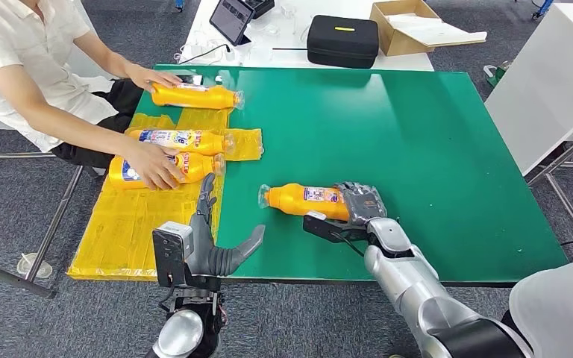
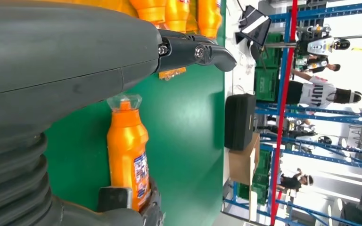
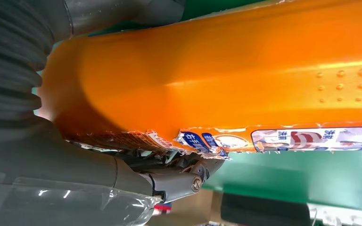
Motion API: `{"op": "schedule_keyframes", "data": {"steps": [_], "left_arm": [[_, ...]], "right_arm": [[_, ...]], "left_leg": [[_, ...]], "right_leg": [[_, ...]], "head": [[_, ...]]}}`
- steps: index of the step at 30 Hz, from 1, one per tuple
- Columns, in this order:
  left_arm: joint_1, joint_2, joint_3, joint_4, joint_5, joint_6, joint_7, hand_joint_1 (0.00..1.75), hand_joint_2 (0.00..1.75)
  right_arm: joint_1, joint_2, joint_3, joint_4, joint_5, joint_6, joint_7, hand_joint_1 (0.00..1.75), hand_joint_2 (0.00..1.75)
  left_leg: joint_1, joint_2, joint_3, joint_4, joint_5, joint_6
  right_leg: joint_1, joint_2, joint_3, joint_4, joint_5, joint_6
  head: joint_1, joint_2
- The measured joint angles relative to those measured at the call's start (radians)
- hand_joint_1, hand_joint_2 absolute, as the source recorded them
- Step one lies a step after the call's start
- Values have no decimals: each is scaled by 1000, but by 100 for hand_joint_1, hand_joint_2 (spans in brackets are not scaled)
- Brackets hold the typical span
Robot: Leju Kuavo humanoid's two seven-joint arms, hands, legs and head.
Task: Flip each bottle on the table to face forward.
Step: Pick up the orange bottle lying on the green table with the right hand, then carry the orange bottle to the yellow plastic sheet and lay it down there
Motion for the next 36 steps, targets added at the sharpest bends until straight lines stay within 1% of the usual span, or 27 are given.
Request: {"op": "schedule_keyframes", "data": {"steps": [2, 7, 10, 13, 18, 26, 29, 32, 36], "left_arm": [[1, 0, 0, -4, 1, -9, 5, 0, 175], [1, 0, 2, -11, 30, -30, 4, 0, 175], [1, 0, 3, -12, 70, -42, 3, 0, 175], [2, 0, 10, -12, 130, -60, 6, 0, 175], [12, 0, 30, -12, 205, -83, 9, 0, 175], [21, 0, 42, -12, 218, -88, 13, 0, 175], [29, 2, 47, -12, 245, -101, 27, 0, 175], [47, 7, 49, -12, 300, -145, 52, 0, 175], [55, 11, 49, -12, 342, -183, 63, 0, 175]], "right_arm": [[-5, -10, -1, 0, -59, 56, -43, 175, 175], [-13, -32, -47, 0, -281, 191, -207, 175, 175], [-3, -32, -80, -8, -386, 230, -274, 175, 175], [27, -22, -100, -43, -489, 237, -319, 175, 175], [98, -1, -100, -148, -608, 214, -340, 175, 175], [152, 10, -92, -233, -632, 204, -342, 175, 175], [180, 14, -86, -272, -673, 179, -350, 175, 175], [232, 22, -58, -351, -724, 153, -348, 175, 175], [279, 38, 8, -436, -752, 148, -341, 175, 175]], "left_leg": [[0, 0, 1, 0, 0, 0], [0, 1, 5, 0, -2, 0], [0, 4, 8, 0, -4, 0], [0, 7, 8, 0, -4, -1], [1, 8, 7, 0, -4, -1], [1, 7, 5, 0, -4, -1], [0, 7, 3, 0, -4, -1], [0, 6, 0, 0, -4, -1], [1, 7, -3, 0, -4, -1]], "right_leg": [[0, 0, 1, -1, 0, 0], [1, 1, 5, -1, 0, 0], [1, 4, 6, -2, 0, 0], [1, 6, 6, -1, 0, -1], [1, 6, 5, -1, 0, -1], [1, 6, 4, -1, 0, 0], [1, 6, 3, -1, 0, 0], [1, 6, 0, -1, 0, 0], [1, 6, -4, -1, 0, 0]], "head": [[0, 0], [0, 0], [0, 0], [0, 0], [0, 0], [0, 0], [0, 0], [0, 0], [0, 0]]}}
